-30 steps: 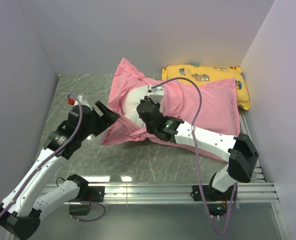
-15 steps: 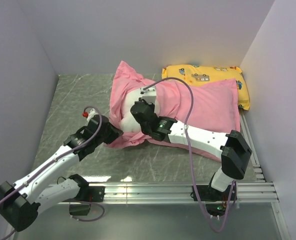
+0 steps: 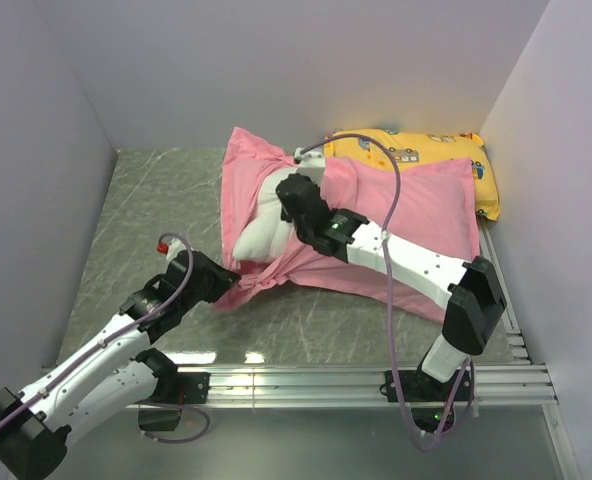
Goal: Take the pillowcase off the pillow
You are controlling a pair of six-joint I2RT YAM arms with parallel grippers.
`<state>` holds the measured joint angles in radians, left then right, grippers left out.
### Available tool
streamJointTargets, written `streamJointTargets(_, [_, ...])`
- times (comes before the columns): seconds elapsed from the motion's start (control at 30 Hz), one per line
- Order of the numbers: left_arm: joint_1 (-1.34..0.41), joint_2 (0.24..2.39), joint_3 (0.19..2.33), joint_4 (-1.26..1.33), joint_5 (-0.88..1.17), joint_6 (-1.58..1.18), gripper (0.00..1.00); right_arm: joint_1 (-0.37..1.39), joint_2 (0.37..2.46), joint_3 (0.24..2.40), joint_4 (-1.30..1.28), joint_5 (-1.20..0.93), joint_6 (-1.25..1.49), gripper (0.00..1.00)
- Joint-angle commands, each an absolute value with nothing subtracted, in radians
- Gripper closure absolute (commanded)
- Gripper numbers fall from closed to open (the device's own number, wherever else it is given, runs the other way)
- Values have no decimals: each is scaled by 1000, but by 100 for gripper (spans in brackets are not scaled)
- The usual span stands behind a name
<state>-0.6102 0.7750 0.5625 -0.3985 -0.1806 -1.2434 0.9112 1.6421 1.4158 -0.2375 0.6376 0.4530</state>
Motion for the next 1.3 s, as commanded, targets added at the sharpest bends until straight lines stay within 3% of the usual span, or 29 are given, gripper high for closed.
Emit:
streamJointTargets(0.0, [-614, 769, 514, -555, -147, -1243, 91, 807, 1565, 1508, -123, 752, 454, 100])
streamJointTargets(0.23, [-614, 756, 482, -520, -173, -1267, 87, 793, 1519, 1459, -130, 632, 485, 100])
streamJointTargets(0.4, [-589, 885, 518, -414, -233, -1244, 89, 795, 1395, 1314, -98, 275, 508, 100])
streamJointTargets(0.6, [-395, 1046, 571, -256, -161, -1163, 96, 799, 1247, 1070, -45, -105, 557, 100])
streamJointTargets(0.7, [-359, 1101, 649, -258, -166, -1115, 95, 850, 1252, 996, -58, -163, 542, 100])
streamJointTargets(0.83, [-357, 1120, 768, -268, -150, -1025, 84, 923, 1322, 942, -48, -144, 526, 100])
streamJointTargets(0.97, [-359, 1095, 816, -324, -196, -979, 51, 934, 1382, 908, -2, -152, 555, 100])
streamJointTargets(1.07, [-357, 1068, 827, -356, -212, -948, 42, 936, 1402, 929, -20, -103, 560, 100])
streamJointTargets(1.13, [-359, 1027, 818, -364, -184, -930, 40, 936, 1407, 940, -37, -83, 555, 100])
streamJointTargets(1.27, [-364, 939, 824, -402, -192, -887, 48, 936, 1407, 977, -63, -40, 554, 100])
